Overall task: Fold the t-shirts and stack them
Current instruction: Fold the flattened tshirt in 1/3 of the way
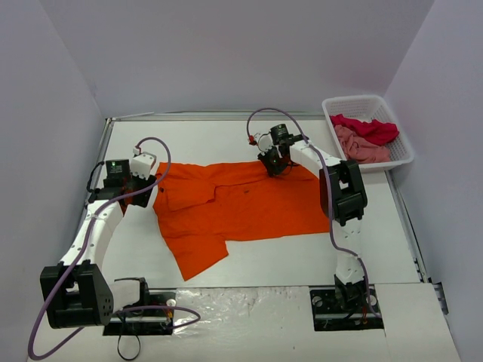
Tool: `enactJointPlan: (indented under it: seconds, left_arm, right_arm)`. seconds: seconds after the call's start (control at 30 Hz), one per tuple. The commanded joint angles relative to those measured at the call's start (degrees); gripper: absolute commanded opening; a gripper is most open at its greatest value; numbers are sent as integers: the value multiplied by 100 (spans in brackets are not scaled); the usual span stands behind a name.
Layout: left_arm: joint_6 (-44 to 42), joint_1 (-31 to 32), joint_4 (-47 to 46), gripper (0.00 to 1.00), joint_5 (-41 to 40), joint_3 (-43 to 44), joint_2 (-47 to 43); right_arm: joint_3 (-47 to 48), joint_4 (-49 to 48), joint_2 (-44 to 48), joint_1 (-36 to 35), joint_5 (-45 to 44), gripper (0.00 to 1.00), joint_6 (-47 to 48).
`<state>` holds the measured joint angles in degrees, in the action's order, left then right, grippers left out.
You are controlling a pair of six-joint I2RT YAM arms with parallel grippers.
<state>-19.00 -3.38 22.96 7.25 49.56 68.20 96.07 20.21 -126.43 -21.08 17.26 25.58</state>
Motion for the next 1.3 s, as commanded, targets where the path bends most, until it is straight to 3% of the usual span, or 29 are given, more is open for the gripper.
enactJointPlan:
  seconds: [0.0, 0.47, 1.27]
  left_arm:
    - [46, 39, -2, 55, -30, 54, -62]
    - [64, 30, 77, 55, -21, 106, -114]
    - [64, 39, 77, 55, -13, 107, -114]
  right_arm:
    - [-1, 229, 74, -28, -3, 0, -18]
    - [-124, 291, 619, 7, 129, 0, -71]
    - [-326, 677, 787, 25, 313, 0, 193]
